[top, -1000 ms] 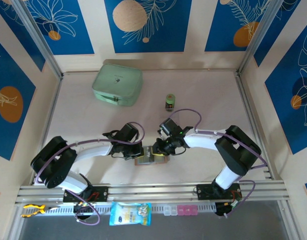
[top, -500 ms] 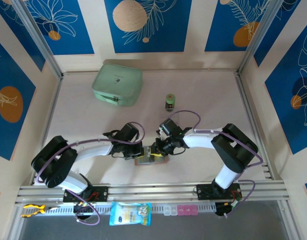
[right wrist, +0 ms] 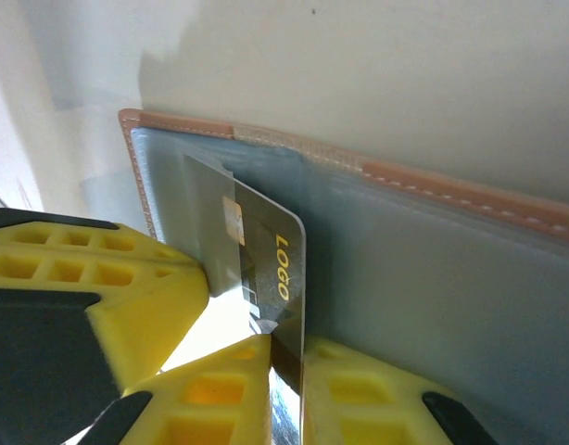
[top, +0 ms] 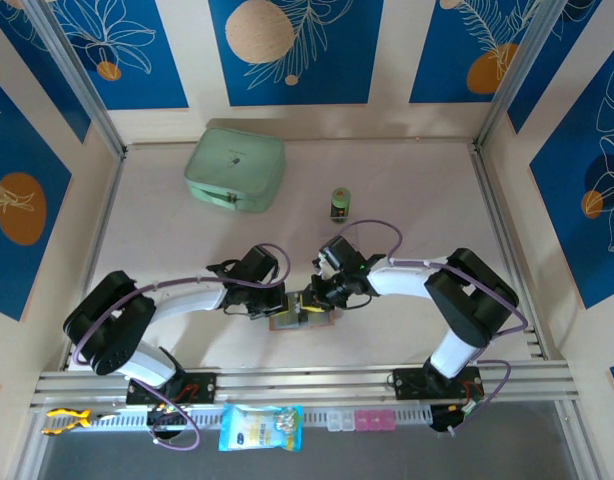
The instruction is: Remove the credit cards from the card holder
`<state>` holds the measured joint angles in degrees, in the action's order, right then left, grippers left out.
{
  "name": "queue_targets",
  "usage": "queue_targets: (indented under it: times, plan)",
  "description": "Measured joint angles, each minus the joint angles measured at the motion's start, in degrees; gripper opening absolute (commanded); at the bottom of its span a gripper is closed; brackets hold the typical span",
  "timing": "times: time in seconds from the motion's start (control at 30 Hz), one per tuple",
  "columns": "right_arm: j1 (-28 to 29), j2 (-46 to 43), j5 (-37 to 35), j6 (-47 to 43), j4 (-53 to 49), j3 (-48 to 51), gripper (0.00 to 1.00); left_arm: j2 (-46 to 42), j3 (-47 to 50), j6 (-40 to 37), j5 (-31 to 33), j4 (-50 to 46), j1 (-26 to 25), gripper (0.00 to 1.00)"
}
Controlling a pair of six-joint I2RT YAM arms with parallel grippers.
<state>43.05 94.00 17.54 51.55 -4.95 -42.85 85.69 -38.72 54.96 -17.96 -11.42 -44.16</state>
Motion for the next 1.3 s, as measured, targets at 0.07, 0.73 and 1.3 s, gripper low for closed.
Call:
queue_targets:
  times: [0.07,0.73,1.3]
  plan:
    - [-0.07,-0.46,0.09,0.00,-0.11,0.02,0.09,0.00,0.00,0.00,0.00,0.00,0.00,0.05]
    - [-4.68,-8.70,-0.98,-3.74,-4.83,2.54,0.01,-0.02,-0.02,0.00,0.02,0.02,0.00,0.06]
    - [-6.05,-10.93,-5.49,-36.68,-25.31,-10.34,0.00,-3.02,-0.09,0.00,1.36,-0.48,0.00,0.08]
